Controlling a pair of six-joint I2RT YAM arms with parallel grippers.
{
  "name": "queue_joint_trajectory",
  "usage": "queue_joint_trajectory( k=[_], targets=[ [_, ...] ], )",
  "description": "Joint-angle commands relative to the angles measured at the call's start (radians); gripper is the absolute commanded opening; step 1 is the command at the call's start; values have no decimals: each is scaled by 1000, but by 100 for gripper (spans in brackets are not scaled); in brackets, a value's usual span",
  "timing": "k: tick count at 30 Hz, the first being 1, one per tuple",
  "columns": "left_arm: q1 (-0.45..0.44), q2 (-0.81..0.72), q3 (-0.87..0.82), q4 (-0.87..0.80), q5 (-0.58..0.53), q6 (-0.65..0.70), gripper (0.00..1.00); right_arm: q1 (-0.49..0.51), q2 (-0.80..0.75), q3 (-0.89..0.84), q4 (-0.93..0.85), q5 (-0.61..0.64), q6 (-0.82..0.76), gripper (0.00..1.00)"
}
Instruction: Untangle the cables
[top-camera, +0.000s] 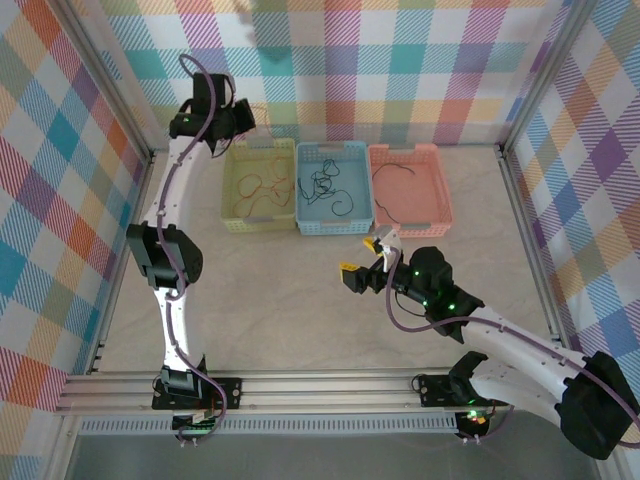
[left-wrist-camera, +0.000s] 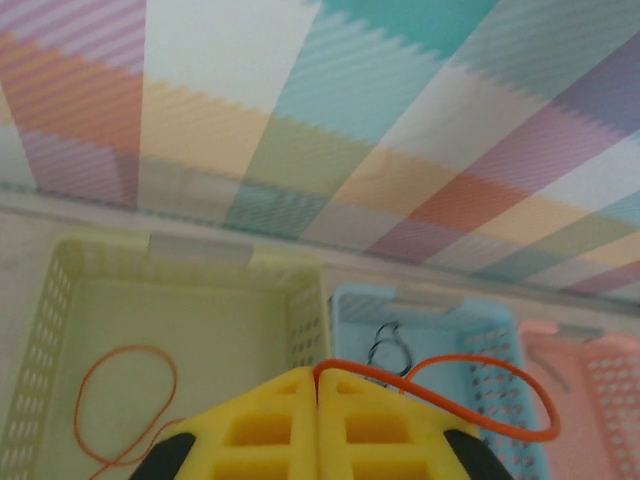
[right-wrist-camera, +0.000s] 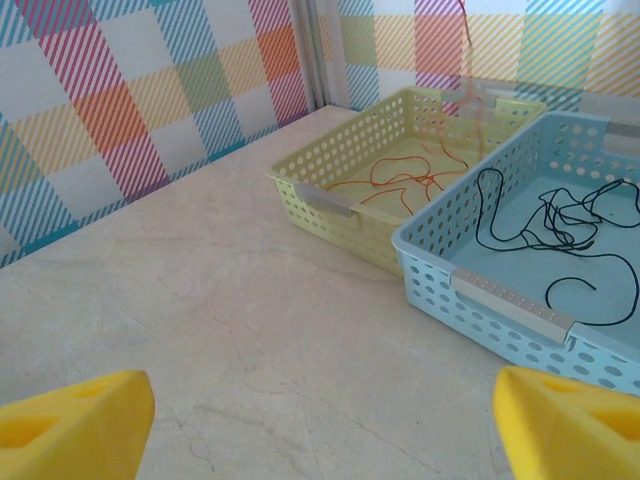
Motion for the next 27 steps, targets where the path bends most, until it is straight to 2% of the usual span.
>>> queue_joint_trajectory(
  k=[1,3,4,5,6,10,13,17,20,23,27],
  targets=[
    [4,7,-156,37,1,-20,38,-4,-23,7,6,27,-17,88],
    [-1,-96,-393,140,-43,-58,53,-5,-27,5,3,75,-15,88],
    [-11,-195,-562,242,-94,-82,63,-6,-29,5,-7,113,-14,88],
    [-26,-308,-726,358,-154,-100,89,-9,-28,7,-21,162,-13,88],
    [-40,-396,-842,442,-208,-119,100,-15,-28,10,-34,210,-9,88],
    [-113,-766,-1252,615,-431,-119,100,-78,-33,1,-84,398,1,90],
    [-155,-966,-1517,768,-536,-30,100,-142,-54,-43,-80,522,-6,91],
    [-167,-1122,-1830,1061,-549,88,100,-270,-98,-78,-121,539,74,91],
    [-160,-1098,-1830,1019,-551,105,100,-304,-106,-93,-111,519,87,92],
    [-161,-1040,-1763,962,-465,132,100,-315,-104,-104,-84,462,87,92],
    [-161,-1081,-1752,978,-398,120,100,-318,-101,-103,-88,487,65,92]
  ],
)
